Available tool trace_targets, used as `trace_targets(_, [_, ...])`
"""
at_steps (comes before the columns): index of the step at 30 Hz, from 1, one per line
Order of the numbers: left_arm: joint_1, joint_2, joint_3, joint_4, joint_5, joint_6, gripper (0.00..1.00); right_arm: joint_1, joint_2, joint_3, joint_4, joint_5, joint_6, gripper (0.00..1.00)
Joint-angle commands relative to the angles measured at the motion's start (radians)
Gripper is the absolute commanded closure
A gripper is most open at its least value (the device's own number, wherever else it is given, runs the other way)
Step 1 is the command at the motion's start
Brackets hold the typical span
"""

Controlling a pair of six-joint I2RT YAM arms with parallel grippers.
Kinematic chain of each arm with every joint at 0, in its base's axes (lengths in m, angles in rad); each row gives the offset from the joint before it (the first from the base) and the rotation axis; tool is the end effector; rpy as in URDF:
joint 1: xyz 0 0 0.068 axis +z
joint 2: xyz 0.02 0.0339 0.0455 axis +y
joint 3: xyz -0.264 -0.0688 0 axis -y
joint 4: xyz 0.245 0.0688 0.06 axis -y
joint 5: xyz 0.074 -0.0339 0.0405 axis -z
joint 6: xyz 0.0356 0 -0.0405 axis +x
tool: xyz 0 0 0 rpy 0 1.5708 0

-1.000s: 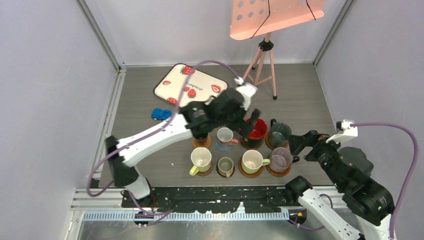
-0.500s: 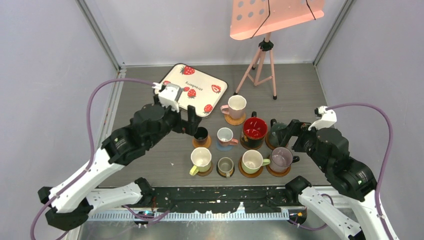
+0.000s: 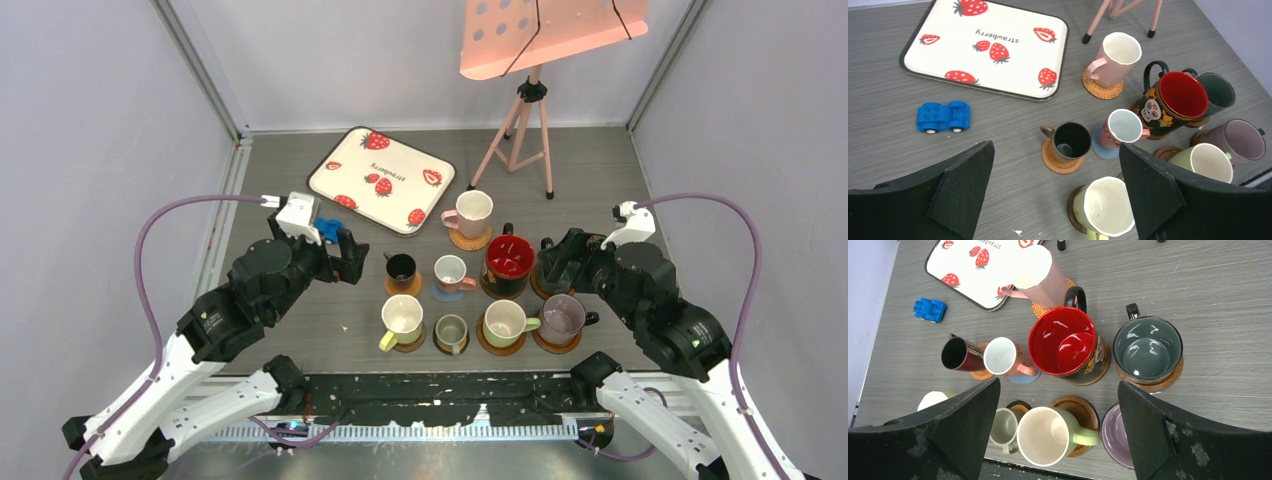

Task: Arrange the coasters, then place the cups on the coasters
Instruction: Reset both arms

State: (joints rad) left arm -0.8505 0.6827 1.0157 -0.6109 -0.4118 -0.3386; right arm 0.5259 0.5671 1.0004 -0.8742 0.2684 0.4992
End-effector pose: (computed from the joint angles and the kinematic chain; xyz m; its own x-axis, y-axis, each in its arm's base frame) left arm 0.0962 -0.0880 0.3876 -0.3151 -0.1024 -0.9435 0.3501 0.9115 -0.2159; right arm 0.0847 0.0382 0.3664 -0.4565 0.2688 -0.8482 -0.0662 0.9404 0.3336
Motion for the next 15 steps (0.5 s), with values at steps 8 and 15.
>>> trace_targets(8, [0.059,-0.053,-0.032,0.052,0.011,0.000,0.00,-0.003,0.019,0.007,0.093,-0.023,-0.007,0.05])
trace_targets(15, [0.059,-0.078,-0.050,0.065,0.013,-0.004,0.00,-0.003,0.015,0.002,0.102,-0.034,-0.007,0.05])
